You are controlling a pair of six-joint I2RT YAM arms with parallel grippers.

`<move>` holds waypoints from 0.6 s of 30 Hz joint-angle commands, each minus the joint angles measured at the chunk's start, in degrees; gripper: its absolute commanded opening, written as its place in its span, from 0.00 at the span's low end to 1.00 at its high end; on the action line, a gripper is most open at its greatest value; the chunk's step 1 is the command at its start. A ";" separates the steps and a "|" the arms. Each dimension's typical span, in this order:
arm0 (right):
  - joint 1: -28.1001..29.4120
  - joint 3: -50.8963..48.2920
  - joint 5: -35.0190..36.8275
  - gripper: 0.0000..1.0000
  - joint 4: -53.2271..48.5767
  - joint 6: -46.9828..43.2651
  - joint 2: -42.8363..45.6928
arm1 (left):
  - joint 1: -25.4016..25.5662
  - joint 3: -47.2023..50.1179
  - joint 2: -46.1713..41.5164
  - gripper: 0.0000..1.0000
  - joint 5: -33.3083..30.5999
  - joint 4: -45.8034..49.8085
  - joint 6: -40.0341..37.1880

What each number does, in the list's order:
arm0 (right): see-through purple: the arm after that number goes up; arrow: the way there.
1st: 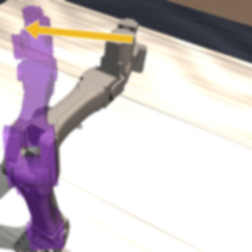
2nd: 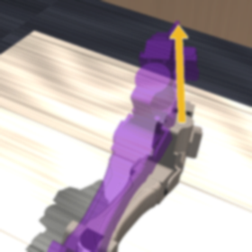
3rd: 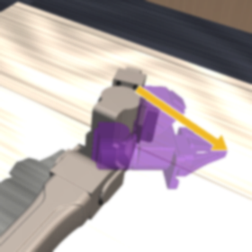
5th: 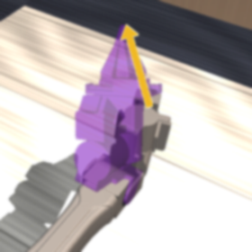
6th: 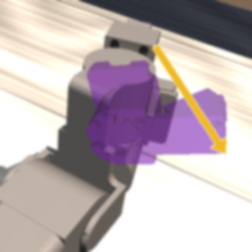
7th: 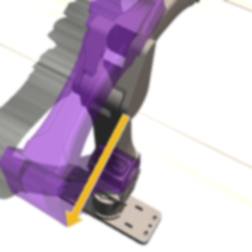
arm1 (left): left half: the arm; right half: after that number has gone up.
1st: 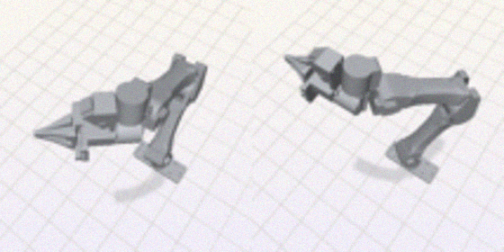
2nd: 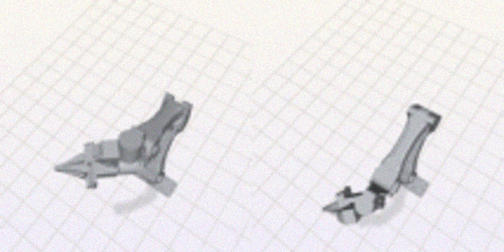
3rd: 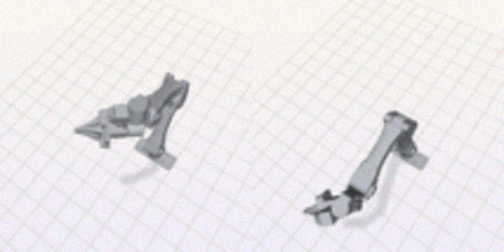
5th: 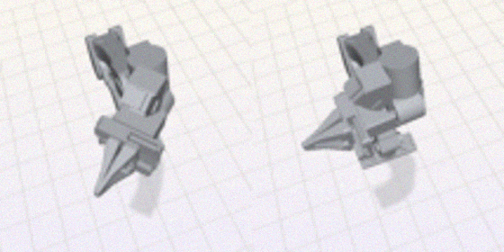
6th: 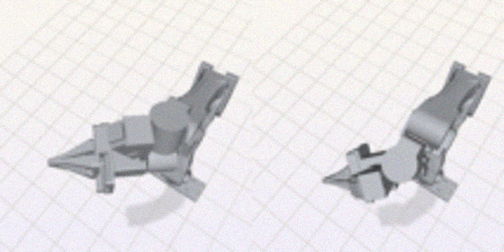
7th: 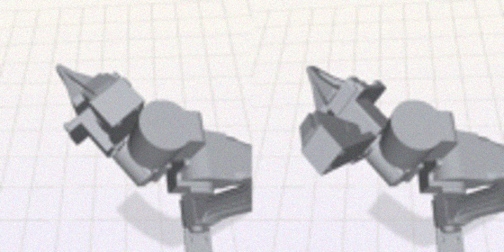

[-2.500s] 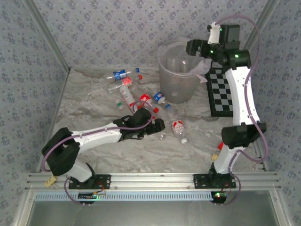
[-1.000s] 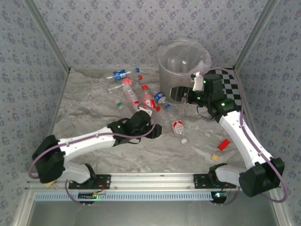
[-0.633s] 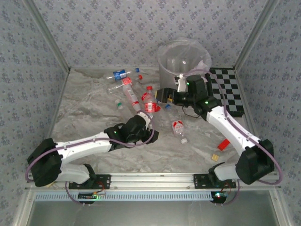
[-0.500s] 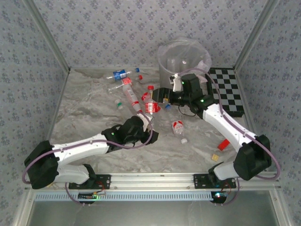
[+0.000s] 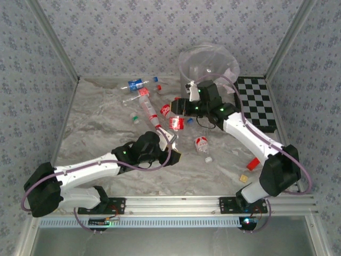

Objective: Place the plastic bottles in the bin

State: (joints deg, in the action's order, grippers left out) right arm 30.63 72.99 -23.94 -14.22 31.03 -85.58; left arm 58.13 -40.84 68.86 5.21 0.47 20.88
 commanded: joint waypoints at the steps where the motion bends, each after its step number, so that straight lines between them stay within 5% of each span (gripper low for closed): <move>1: -0.08 0.30 2.57 0.42 -1.79 -1.18 1.40 | 0.06 0.11 -2.19 0.21 0.88 -0.44 -1.57; 6: -0.11 0.22 3.51 0.30 -2.62 -2.18 3.24 | 0.06 -0.33 -2.91 0.30 0.34 0.85 -1.60; 10: -0.73 3.13 4.19 0.26 -5.81 -4.75 4.98 | 0.05 0.72 -5.10 0.80 -1.15 1.29 -0.04; 12: -1.38 6.45 5.04 0.24 -8.51 -7.17 5.68 | 0.06 1.58 -6.86 0.97 -3.15 1.61 0.90; 18: -4.70 20.26 9.35 0.17 -15.86 -15.11 7.43 | -0.12 4.55 -13.51 1.00 -9.22 2.79 4.01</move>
State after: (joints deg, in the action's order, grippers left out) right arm 27.38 86.76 -18.26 -26.17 21.54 -81.47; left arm 58.15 -37.08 58.02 0.43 1.96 22.65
